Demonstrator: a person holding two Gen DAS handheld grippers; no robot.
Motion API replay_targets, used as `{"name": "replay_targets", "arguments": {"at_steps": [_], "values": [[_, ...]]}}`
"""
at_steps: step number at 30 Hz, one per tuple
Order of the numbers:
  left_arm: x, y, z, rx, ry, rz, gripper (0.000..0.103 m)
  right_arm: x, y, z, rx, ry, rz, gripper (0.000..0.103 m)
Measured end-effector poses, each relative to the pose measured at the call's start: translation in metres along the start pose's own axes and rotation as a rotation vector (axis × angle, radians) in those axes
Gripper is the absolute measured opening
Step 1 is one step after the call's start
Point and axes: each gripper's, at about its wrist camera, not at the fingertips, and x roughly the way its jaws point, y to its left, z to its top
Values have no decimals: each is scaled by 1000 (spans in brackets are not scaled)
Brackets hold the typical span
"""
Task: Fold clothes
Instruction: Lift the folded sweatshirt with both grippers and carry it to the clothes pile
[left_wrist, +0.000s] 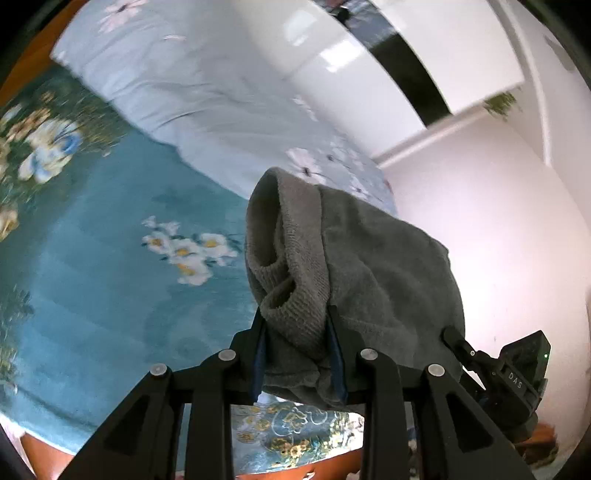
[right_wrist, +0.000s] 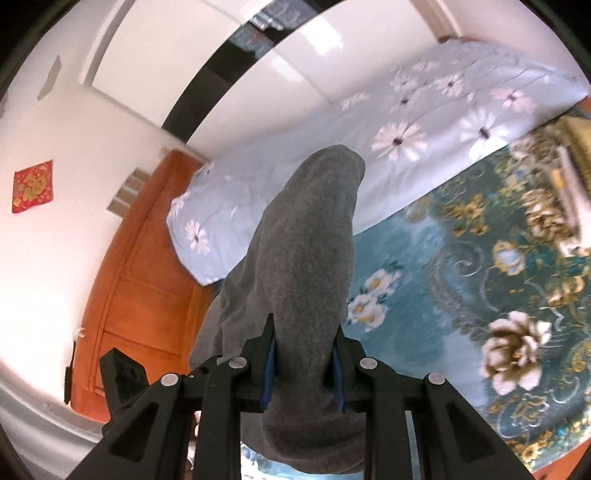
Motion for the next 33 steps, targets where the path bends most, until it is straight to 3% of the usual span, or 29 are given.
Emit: {"name": "replay_targets", "arguments": {"at_steps": [5, 10, 16, 19, 26, 33], "values": [[11, -44, -6, 90, 53, -60, 30, -51, -18, 0, 51, -100, -32, 26], [31, -103, -19, 180, 89, -45, 30, -86, -55, 11, 98, -177, -26, 26], [105, -180, -40, 255, 126, -17, 30, -116, -141, 34, 184, -207, -6, 26], [161, -229, -53, 257, 137, -3, 30, -137, -199, 66, 188, -207, 4, 26], [292, -342, -88, 274, 264, 42, 30, -197, -332, 146, 257, -178, -29, 26], [393, -419, -100, 329, 359, 94, 30, -224, -437, 204, 315, -157, -54, 26]]}}
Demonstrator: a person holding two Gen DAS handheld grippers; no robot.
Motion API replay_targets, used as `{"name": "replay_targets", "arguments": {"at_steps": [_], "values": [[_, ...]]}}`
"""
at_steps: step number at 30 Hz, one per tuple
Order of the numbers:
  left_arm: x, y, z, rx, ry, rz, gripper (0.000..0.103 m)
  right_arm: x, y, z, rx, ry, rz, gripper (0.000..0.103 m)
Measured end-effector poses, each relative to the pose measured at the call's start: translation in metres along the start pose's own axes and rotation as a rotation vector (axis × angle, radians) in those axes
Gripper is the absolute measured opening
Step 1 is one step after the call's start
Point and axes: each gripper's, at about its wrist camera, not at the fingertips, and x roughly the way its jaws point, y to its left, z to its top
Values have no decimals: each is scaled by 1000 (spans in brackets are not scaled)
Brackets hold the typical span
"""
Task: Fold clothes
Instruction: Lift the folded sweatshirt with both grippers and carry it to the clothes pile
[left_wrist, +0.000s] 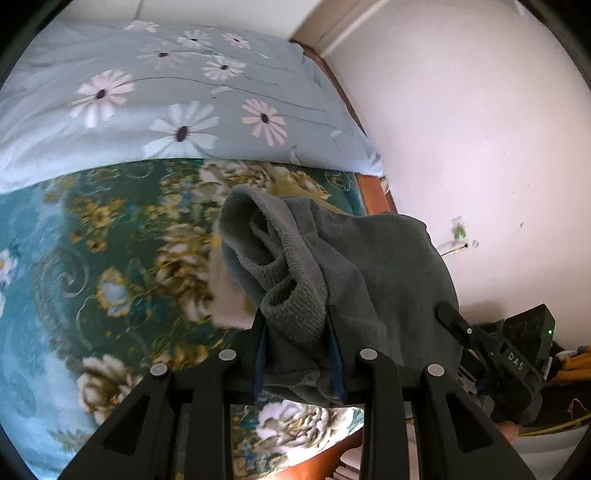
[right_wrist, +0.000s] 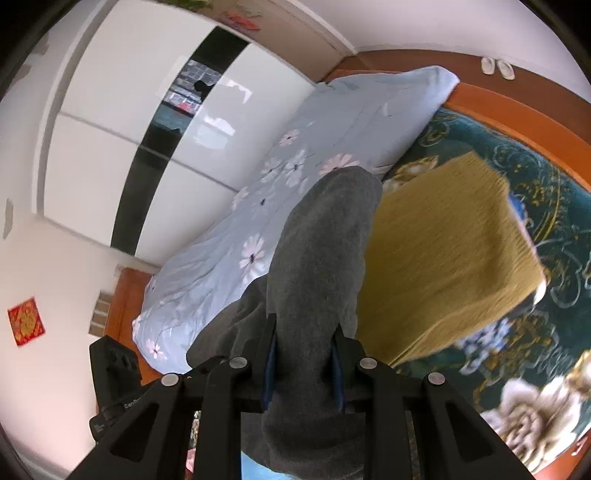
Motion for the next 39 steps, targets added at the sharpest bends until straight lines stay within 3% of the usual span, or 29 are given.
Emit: {"name": "replay_targets", "arguments": {"at_steps": [6, 10, 16, 20, 25, 30, 32, 37, 39], "values": [[39, -46, 15, 85, -3, 11, 30, 1, -44, 61, 42, -38, 10, 26], [73, -45, 18, 84, 28, 7, 30, 5, -68, 80, 72, -66, 0, 26], [128, -9, 0, -17, 164, 44, 30, 39, -131, 71, 155, 19, -132, 26], [137, 2, -9, -30, 209, 35, 31, 44, -154, 59, 211, 29, -96, 26], [121, 9, 2, -84, 221, -28, 36, 36, -141, 66, 144, 41, -135, 29], [87, 6, 20, -45, 90, 78, 36, 19, -122, 82, 36, -6, -231, 29], [81, -6, 34, -7, 51, 66, 36, 19, -107, 93, -32, -24, -251, 29], [120, -51, 61, 160, 78, 76, 37, 60, -81, 114, -133, 40, -233, 29], [149, -45, 73, 138, 120, 134, 36, 83, -79, 123, -133, 75, -264, 29]]}}
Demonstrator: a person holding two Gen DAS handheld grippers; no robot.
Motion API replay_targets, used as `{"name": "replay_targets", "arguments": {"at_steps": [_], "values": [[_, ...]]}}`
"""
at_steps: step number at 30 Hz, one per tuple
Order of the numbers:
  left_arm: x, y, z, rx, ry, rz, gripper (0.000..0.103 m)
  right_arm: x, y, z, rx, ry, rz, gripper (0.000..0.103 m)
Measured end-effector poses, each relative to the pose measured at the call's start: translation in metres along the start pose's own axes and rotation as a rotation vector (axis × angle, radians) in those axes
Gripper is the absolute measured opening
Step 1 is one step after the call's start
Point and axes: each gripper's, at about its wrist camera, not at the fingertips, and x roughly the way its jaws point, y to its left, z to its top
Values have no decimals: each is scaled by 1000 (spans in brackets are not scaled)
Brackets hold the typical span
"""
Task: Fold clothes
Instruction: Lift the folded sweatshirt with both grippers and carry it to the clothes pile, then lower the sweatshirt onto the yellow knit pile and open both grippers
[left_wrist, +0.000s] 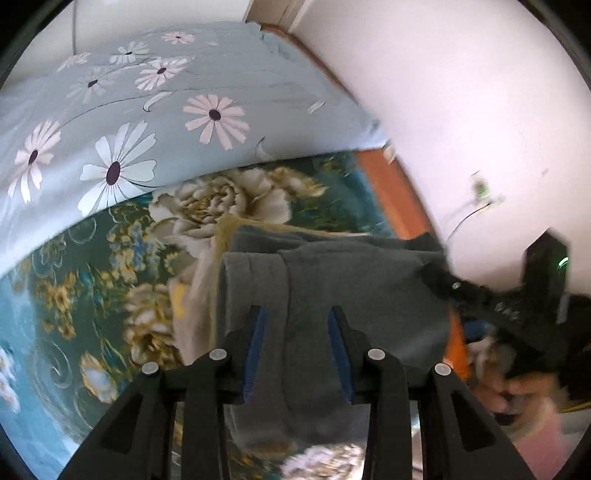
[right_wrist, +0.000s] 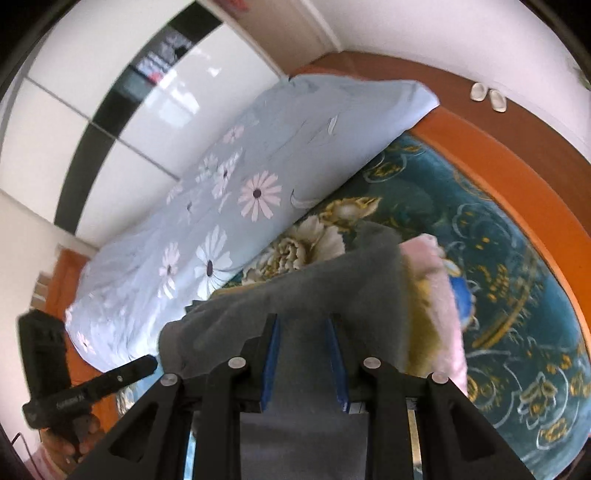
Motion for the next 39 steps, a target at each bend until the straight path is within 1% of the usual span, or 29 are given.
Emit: {"name": "replay_targets", "arguments": {"at_steps": [1, 2, 4, 5, 7, 8, 11, 13, 14, 16, 18, 19, 20, 22, 23, 24, 26, 30, 32, 34, 37, 39], "values": [[15, 5, 7, -23, 29, 30, 36, 15, -1, 6, 9, 40, -30, 29], [27, 9, 13, -47, 52, 46, 39, 28, -2, 10, 20, 78, -60, 27], [40, 18, 18, -85, 78, 48, 41, 49, -9, 15, 49, 133, -87, 27], [43, 19, 19, -90, 86, 53, 46, 59, -13, 17, 65, 159, -97, 27], [50, 23, 21, -101, 102, 64, 50, 67, -19, 21, 95, 185, -102, 27], [52, 23, 22, -107, 106, 64, 51, 70, -21, 23, 100, 192, -110, 27], [46, 22, 22, -113, 102, 53, 50, 58, -17, 24, 84, 154, -95, 27], [35, 23, 17, -107, 82, 30, 50, 49, -14, 24, 70, 122, -82, 27], [27, 25, 13, -102, 63, 12, 50, 39, -11, 22, 57, 91, -74, 27], [9, 25, 2, -94, 23, -19, 50, 11, -5, 8, 18, 14, -77, 27], [-13, 23, -16, -81, -18, -52, 50, -16, 0, -16, -26, -54, -103, 27], [-19, 22, -24, -71, -25, -62, 50, -26, 2, -31, -36, -71, -105, 30], [-24, 20, -32, -61, -31, -73, 50, -33, 4, -45, -37, -77, -96, 34], [-29, 16, -48, -40, -29, -78, 50, -46, 7, -74, -38, -87, -78, 35], [-26, 13, -55, -23, -17, -75, 50, -47, 9, -88, -47, -75, -81, 35], [-19, 11, -60, -8, 0, -63, 50, -45, 11, -99, -64, -59, -95, 36], [-6, 11, -58, -4, 21, -24, 50, -38, 12, -109, -96, -50, -147, 36], [21, 12, -49, -7, 51, 53, 50, -18, 8, -101, -102, -25, -172, 36], [27, 11, -44, 2, 58, 79, 51, -4, 5, -95, -79, -4, -195, 36], [23, 10, -42, 4, 53, 74, 51, 3, 3, -90, -59, -5, -213, 38], [4, 12, -47, -8, 13, 49, 50, 4, 3, -87, -40, -8, -203, 50], [-11, 17, -55, -15, -11, 41, 50, 1, 5, -89, -34, -8, -204, 50]]}}
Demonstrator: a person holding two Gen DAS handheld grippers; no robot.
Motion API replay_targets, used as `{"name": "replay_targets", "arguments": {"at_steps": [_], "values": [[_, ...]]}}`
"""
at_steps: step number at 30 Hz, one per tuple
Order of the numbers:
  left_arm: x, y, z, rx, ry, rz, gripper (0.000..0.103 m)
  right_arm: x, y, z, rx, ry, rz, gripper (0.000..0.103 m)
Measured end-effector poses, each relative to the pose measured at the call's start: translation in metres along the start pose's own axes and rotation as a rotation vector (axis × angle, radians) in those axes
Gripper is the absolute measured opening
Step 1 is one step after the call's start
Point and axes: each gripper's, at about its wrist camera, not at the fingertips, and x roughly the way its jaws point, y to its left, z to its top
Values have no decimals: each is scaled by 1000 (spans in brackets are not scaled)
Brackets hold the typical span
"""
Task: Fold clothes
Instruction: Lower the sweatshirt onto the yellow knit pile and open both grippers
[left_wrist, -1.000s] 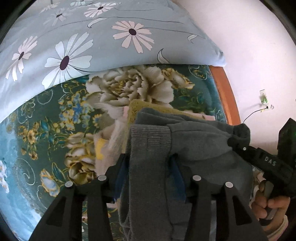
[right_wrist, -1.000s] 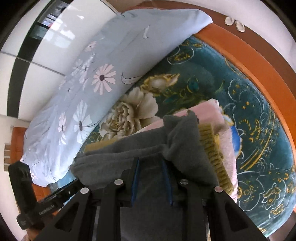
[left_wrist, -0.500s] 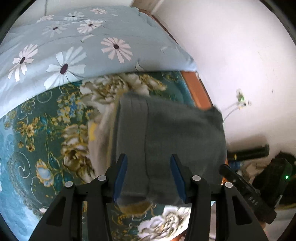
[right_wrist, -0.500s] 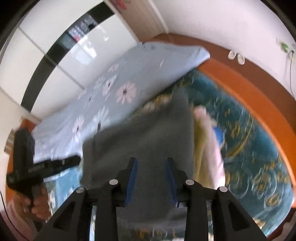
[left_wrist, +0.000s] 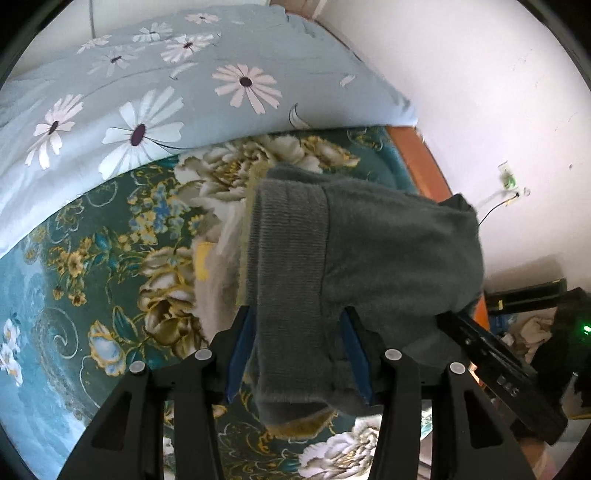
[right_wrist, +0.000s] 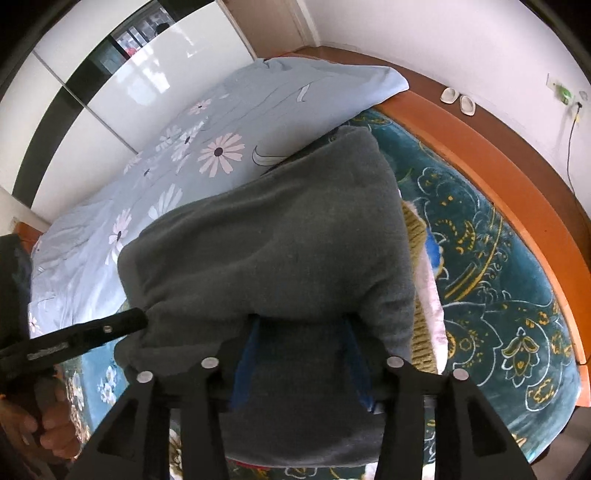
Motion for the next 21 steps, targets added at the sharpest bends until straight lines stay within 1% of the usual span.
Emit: {"name": "replay_targets", "arguments": {"at_steps": [2, 4, 7, 9, 12, 14, 16, 18, 19, 21], "values": [[-13, 7, -10, -1, -28, 7, 50, -12, 4, -5, 10, -16, 2, 50], [-24, 16, -21, -13, -53, 10, 50, -31, 11, -11, 8, -61, 10, 50], [-30, 29, -37, -42, -47, 14, 50, -54, 29, -20, -14, -99, 21, 50], [-32, 36, -51, -53, -43, 21, 50, -62, 44, -31, -27, -88, 32, 50], [-29, 43, -71, -73, -24, 35, 54, -57, 70, -52, -64, -27, 21, 50], [-23, 47, -84, -85, 0, 38, 54, -44, 81, -71, -58, 50, 11, 50], [-19, 46, -94, -66, 3, 60, 56, -28, 87, -90, -44, 132, -3, 50], [-15, 45, -97, -34, -5, 90, 67, -15, 88, -103, -34, 206, -30, 50], [-13, 44, -98, -17, -11, 105, 70, -12, 89, -108, -51, 221, -50, 50], [-9, 43, -100, 19, -23, 135, 74, -11, 92, -113, -101, 218, -92, 51]]}}
